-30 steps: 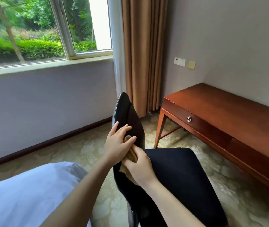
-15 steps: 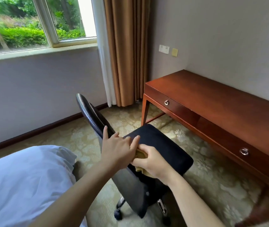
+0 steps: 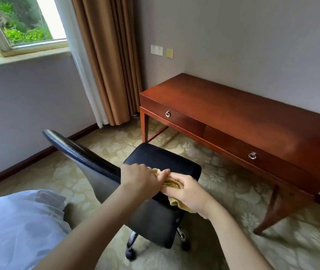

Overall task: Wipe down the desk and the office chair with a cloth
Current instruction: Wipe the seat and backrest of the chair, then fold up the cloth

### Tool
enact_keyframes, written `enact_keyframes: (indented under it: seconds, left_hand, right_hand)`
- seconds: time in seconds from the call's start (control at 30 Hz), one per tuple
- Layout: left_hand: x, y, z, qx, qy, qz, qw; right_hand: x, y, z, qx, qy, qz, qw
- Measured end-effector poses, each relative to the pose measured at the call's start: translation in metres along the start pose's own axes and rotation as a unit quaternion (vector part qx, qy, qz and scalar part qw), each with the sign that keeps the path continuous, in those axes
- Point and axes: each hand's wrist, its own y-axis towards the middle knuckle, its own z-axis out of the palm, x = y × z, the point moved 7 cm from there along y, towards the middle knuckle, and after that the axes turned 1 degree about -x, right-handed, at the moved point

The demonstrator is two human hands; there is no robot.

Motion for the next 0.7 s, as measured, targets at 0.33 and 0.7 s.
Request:
enact_keyframes:
  seconds: [0.33, 0.7]
  left_hand:
    - [-0.037, 0.039, -0.038, -0.038, -0.077, 0.138, 0.987]
    - [-0.165, 0.077, -0.127, -0.053, -0.469, 0.233, 0.850]
  right_hand:
    - [-0.001, 0.003, -0.043, -0.110, -0.014, 0.024, 0.994]
    - [0.021, -0.086, -0.181, -0.403, -0.104, -0.081, 0.906]
